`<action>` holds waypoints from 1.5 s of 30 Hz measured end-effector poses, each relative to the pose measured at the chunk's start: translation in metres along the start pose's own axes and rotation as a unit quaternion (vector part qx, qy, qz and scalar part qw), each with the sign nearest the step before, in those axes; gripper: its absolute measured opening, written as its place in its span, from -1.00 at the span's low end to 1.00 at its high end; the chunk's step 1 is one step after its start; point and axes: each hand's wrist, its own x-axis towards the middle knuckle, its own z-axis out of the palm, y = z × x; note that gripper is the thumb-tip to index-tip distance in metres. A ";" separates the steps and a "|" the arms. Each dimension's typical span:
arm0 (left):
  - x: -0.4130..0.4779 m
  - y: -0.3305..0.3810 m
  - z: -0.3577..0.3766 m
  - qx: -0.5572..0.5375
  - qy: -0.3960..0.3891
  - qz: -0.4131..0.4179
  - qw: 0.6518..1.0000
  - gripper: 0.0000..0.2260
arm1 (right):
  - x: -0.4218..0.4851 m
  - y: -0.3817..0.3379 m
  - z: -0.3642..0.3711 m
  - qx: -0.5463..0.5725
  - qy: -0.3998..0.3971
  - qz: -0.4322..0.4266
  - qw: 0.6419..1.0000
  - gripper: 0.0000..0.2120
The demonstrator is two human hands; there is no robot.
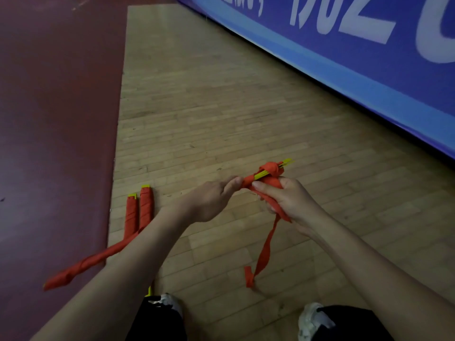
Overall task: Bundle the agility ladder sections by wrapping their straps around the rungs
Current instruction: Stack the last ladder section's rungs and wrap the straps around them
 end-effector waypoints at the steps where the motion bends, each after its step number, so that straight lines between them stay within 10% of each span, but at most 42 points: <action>1: 0.000 0.000 0.000 -0.010 0.006 0.002 1.000 -0.57 | 0.000 -0.001 0.000 -0.007 -0.002 0.000 1.000 -0.90; 17: -0.005 -0.002 -0.007 -0.260 -0.025 -0.014 0.965 -0.67 | -0.002 -0.019 -0.018 -0.091 -0.069 -0.001 0.993 -0.92; 45: -0.002 -0.004 -0.003 -0.072 0.020 0.063 0.995 -0.91 | -0.002 -0.023 -0.016 0.055 -0.123 0.072 0.988 -0.77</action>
